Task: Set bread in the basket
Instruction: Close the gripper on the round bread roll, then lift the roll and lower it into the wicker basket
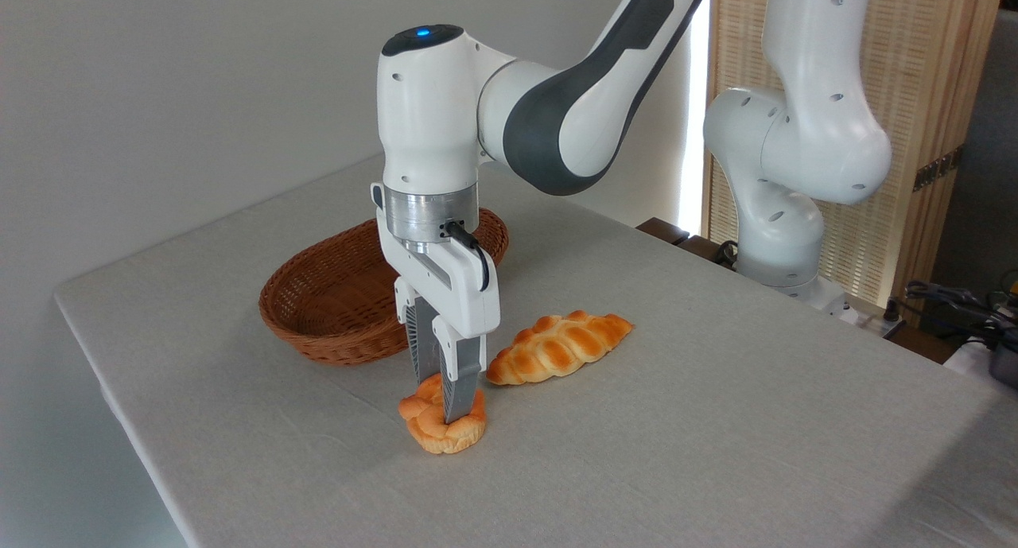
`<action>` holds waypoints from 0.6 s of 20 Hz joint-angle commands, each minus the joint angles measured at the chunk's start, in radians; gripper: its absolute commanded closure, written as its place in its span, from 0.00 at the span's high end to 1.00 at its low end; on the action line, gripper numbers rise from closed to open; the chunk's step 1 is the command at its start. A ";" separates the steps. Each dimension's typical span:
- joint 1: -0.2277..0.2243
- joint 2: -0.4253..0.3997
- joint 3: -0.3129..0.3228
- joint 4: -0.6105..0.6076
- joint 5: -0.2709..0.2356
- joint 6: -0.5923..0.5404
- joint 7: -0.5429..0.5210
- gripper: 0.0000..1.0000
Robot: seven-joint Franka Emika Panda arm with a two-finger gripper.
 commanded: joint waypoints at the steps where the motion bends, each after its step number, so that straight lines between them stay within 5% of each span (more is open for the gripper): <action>1: -0.008 0.012 -0.005 0.051 0.026 -0.096 0.005 0.27; 8: -0.006 0.023 -0.008 0.126 0.026 -0.159 0.002 0.23; 12: -0.008 0.074 -0.043 0.352 0.014 -0.401 -0.010 0.23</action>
